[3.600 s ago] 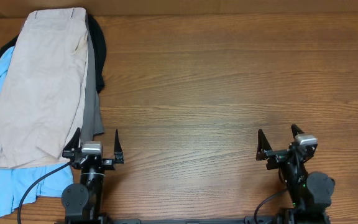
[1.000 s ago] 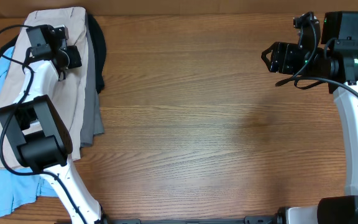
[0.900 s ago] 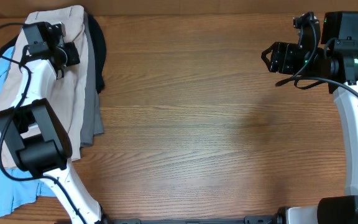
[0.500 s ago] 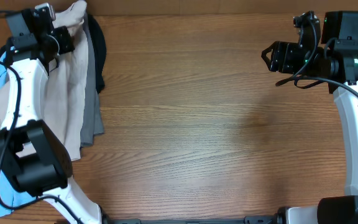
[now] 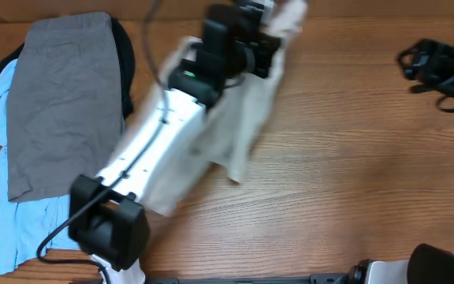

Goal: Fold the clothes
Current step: 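Lift the beige shorts with the left gripper and drag them right onto the table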

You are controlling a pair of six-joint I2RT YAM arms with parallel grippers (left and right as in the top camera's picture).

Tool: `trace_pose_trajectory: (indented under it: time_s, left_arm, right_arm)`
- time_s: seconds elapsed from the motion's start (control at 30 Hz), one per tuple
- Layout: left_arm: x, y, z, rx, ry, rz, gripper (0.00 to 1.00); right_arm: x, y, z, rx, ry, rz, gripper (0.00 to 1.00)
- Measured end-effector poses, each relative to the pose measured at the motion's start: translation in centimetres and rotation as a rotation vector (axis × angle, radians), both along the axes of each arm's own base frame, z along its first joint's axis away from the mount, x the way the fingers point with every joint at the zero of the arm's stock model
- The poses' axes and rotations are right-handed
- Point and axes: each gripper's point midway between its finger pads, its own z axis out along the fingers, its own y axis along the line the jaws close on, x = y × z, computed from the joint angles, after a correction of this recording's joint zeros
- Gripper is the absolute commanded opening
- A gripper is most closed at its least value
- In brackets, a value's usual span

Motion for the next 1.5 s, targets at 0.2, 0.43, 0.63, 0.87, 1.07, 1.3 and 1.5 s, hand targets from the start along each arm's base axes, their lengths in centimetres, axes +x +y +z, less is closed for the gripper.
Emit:
trace_pose_trajectory:
  time_s: [0.2,0.43,0.63,0.87,1.07,1.3,1.5]
  left_arm:
    - [-1.5,-8.7,-2.4,-0.05,-0.088,-0.093,1.0]
    - [-0.1,-10.1,-6.9,-0.044,-0.049,-0.074,1.0]
    - [3.8,-4.1,-7.7,0.023,0.016,0.033,1.0]
    - [9.1,4.9,-5.4,0.207,0.02,0.133,1.0]
    - [10.4,4.5,-4.2,0.352,0.005,0.048,1.0]
    - [11.7,3.3,-13.6,0.461,0.077,-0.033,1.0]
    - [11.9,3.3,-19.5,0.504,0.15,-0.059,0.96]
  right_arm:
    - [-2.0,-5.3,0.1,0.015,0.019,-0.149,0.85]
    - [-2.2,-5.7,0.1,0.019,0.02,-0.161,0.86]
    - [-2.5,-5.4,-0.2,0.025,0.038,-0.149,0.86]
    - [-2.3,-3.0,-0.5,0.016,0.054,-0.068,0.87]
    - [-1.7,-0.2,-0.5,0.01,0.054,0.015,0.87]
    - [-1.7,0.5,-0.6,0.012,0.062,0.035,0.87]
    - [-1.7,0.5,-0.6,0.012,0.063,0.036,0.87]
